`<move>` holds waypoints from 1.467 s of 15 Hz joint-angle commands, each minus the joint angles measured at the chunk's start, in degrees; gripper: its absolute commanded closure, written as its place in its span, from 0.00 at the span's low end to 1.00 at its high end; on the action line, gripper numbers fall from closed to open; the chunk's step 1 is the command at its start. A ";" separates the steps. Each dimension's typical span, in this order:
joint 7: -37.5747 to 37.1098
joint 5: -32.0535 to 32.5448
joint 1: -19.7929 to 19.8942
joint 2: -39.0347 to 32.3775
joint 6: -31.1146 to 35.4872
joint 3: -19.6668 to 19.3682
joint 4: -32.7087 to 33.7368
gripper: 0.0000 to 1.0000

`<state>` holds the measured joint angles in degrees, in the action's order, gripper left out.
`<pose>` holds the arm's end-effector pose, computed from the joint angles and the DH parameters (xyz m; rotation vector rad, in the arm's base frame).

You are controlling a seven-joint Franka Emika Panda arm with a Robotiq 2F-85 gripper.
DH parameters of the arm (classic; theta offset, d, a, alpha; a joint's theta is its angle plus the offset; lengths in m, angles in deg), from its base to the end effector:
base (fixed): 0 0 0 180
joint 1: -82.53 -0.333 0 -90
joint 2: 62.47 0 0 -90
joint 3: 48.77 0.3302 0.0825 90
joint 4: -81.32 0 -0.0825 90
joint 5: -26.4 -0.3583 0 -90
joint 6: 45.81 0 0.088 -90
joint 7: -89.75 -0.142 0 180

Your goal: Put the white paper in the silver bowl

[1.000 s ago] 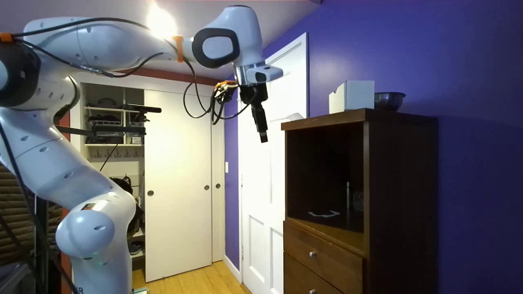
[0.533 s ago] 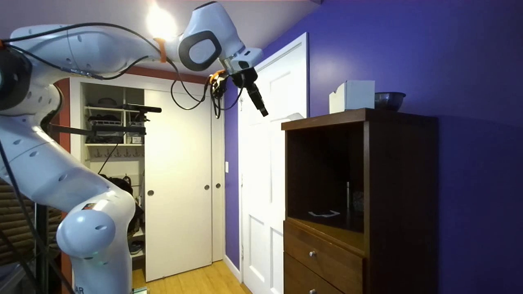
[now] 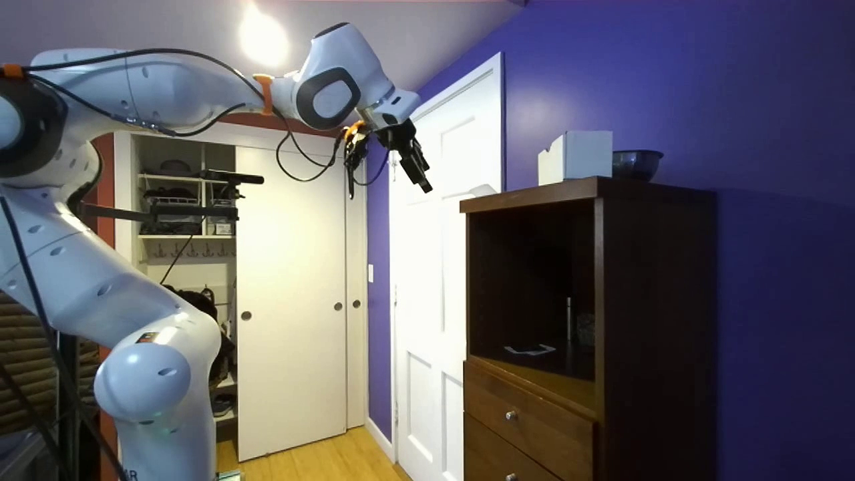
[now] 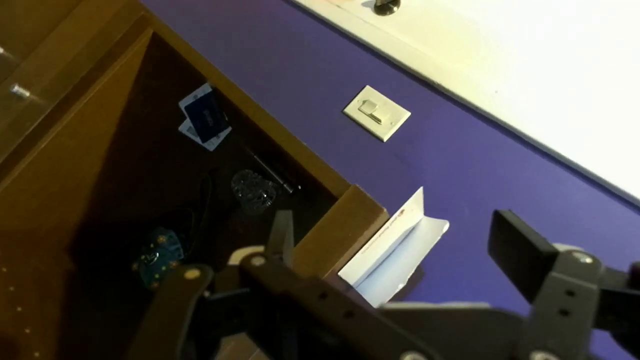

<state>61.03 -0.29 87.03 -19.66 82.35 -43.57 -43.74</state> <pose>0.3438 0.0461 0.7288 -2.3065 0.7410 -0.8620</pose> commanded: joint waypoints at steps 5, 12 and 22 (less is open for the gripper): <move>-29.49 0.09 1.76 -7.87 4.40 8.81 11.94 0.00; -53.27 17.05 7.14 -19.95 10.13 15.45 21.19 0.22; -67.17 38.11 4.73 -27.49 -1.19 13.40 30.47 0.25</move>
<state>-2.54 33.00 93.41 -44.53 86.26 -29.44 -17.87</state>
